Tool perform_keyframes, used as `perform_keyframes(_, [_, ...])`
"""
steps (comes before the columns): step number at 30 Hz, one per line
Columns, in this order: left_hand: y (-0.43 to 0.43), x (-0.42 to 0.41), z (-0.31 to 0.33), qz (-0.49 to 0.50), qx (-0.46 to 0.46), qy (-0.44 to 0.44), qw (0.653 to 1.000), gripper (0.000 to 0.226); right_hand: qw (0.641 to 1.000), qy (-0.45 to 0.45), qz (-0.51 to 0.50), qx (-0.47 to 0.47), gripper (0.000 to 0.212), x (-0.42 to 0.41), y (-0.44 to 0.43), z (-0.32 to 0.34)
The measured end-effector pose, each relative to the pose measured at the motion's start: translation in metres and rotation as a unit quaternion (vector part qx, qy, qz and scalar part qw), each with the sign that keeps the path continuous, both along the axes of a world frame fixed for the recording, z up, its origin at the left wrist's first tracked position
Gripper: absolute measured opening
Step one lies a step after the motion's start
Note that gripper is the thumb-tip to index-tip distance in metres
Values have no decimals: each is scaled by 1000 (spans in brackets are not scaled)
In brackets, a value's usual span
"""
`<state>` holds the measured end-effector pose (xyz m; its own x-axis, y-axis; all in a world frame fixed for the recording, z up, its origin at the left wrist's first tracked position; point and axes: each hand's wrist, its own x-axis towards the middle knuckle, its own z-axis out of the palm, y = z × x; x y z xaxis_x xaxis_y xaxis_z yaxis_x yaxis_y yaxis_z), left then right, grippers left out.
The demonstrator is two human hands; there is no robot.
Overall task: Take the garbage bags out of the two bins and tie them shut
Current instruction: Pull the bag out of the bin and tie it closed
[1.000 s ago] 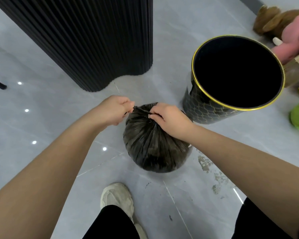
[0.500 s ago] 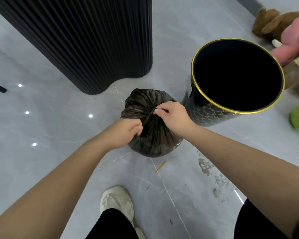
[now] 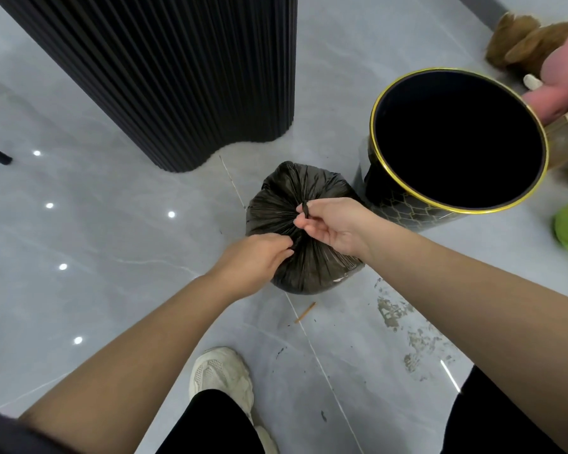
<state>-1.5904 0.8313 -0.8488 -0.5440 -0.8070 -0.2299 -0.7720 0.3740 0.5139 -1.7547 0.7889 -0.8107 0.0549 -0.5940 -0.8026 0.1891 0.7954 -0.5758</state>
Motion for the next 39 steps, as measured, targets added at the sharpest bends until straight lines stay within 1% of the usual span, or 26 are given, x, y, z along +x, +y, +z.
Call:
perform_keyframes(3, [-4,5,5,3,-10,-12,1000,22,998,28,42,-24,19,0,2,3])
perform_keyframes(5, [-7,10,6,5,3,-18,1000,24,992,57,100,-59,19,-3,4,5])
perform_keyframes(7, [-8,15,9,34,25,1,999,26,977,84,167,-101,17,-6,5,8])
perform_keyframes(10, [-15,21,15,144,81,83,983,27,938,137,271,-167,15,-13,8,13])
perform_keyframes(11, [-18,21,17,182,96,107,973,27,919,153,310,-190,16,-14,10,15])
perform_keyframes(12, [-23,21,20,212,104,127,963,27,893,173,355,-217,18,-16,11,18])
perform_keyframes(13, [-27,20,22,236,110,142,955,28,852,205,411,-253,18,-16,13,22])
perform_keyframes(14, [-32,19,24,255,116,155,948,28,789,246,477,-299,19,-16,14,24])
perform_keyframes(15, [-37,17,26,268,121,165,942,28,709,289,544,-343,19,-15,15,25])
perform_keyframes(16, [-42,15,27,277,127,174,937,27,620,334,602,-378,20,-13,15,24])
perform_keyframes(17, [-46,12,29,282,133,184,932,25,539,372,641,-400,19,-11,16,22])
perform_keyframes(18, [-50,10,29,286,141,196,927,24,482,400,660,-415,18,-10,17,17])
perform_keyframes(19, [-53,7,30,287,151,207,923,24,454,417,663,-425,18,-9,19,14])
perform_keyframes(20, [-56,4,30,285,166,216,919,23,447,425,660,-430,18,-9,21,13])
perform_keyframes(22, [-59,-3,28,275,218,219,910,19,455,415,645,-452,21,-12,24,14])
perform_keyframes(23, [-60,-7,27,273,258,223,899,17,459,403,633,-476,22,-14,26,14])
perform_keyframes(26, [-59,-12,25,286,384,245,843,19,454,388,619,-511,25,-19,28,10])
perform_keyframes(28, [-59,-8,25,283,430,252,820,21,461,379,623,-506,27,-22,29,6])
perform_keyframes(29, [-60,-6,25,272,445,250,815,25,465,374,624,-504,28,-24,29,6])
perform_keyframes(30, [-60,-5,25,256,455,240,818,31,465,369,624,-508,29,-25,29,7])
perform_keyframes(33, [-60,-5,26,200,450,192,849,44,458,345,610,-546,22,-24,32,5])
perform_keyframes(35, [-59,-9,26,170,427,175,871,43,457,333,603,-562,21,-21,33,0])
perform_keyframes(37, [-56,-13,24,170,390,177,887,44,468,321,581,-583,20,-19,32,-5])
perform_keyframes(39, [-52,-14,23,194,362,204,889,39,485,325,551,-596,18,-20,29,-7])
